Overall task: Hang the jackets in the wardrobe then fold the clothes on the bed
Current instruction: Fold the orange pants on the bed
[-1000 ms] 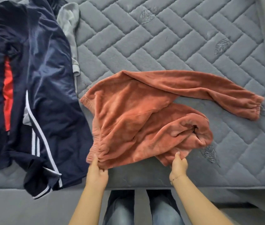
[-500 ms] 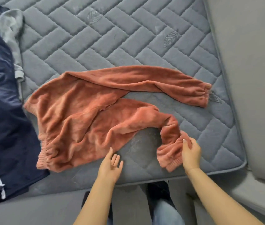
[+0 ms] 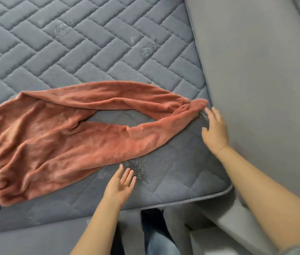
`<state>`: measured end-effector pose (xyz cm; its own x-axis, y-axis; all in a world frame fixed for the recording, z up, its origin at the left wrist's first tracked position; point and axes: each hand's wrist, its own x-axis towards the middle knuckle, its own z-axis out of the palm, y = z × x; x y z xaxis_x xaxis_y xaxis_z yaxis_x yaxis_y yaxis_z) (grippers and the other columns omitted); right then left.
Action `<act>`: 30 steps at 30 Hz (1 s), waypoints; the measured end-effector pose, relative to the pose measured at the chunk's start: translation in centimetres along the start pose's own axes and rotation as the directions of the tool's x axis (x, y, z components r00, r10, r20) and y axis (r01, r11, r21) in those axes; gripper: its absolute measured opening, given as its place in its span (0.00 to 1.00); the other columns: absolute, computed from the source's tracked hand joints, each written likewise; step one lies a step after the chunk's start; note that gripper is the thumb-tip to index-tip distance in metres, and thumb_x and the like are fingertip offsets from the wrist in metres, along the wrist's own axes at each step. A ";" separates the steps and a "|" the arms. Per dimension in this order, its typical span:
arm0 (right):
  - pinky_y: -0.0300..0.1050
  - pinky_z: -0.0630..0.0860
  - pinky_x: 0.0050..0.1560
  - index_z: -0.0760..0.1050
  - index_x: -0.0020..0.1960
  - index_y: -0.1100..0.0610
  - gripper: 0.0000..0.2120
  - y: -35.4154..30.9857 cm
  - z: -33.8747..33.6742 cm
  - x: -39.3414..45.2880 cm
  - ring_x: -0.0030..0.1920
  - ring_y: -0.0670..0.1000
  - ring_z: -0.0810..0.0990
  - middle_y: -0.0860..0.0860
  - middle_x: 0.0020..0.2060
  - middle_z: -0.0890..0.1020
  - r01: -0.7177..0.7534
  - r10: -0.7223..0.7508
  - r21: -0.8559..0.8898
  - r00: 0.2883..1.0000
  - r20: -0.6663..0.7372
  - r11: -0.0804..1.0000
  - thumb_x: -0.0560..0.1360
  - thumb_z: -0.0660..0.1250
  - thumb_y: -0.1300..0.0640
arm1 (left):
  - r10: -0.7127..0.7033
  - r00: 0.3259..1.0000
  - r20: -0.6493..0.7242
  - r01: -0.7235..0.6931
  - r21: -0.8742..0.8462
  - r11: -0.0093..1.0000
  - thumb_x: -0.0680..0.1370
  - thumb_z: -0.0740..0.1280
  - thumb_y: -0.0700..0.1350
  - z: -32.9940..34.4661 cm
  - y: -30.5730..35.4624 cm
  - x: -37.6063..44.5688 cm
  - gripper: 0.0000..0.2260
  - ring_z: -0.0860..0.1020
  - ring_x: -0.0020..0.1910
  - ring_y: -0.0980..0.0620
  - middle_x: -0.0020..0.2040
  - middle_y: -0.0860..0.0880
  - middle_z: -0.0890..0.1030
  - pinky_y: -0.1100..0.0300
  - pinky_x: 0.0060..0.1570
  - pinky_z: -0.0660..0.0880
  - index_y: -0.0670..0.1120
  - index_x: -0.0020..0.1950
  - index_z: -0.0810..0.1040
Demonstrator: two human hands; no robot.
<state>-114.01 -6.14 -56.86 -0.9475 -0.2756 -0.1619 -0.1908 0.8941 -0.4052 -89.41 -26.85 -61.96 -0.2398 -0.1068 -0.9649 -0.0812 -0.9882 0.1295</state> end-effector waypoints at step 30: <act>0.43 0.74 0.41 0.75 0.40 0.57 0.06 -3.5 8.5 3.2 0.43 0.51 0.75 0.53 0.44 0.78 -0.585 0.770 0.806 0.552 0.319 0.086 0.72 0.68 0.65 | 0.089 0.994 -0.068 -0.106 -0.299 0.948 0.80 0.66 0.46 -3.4 1.9 3.7 0.04 0.81 0.49 0.54 0.48 0.50 0.83 0.56 0.56 0.78 0.47 0.50 0.77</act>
<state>-114.23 -13.16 -63.57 -0.5885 0.4243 -0.6882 0.7450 -0.0461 -0.6655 -87.10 -29.47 -66.03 -0.1795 -0.2020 -0.9628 0.2378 -0.9586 0.1567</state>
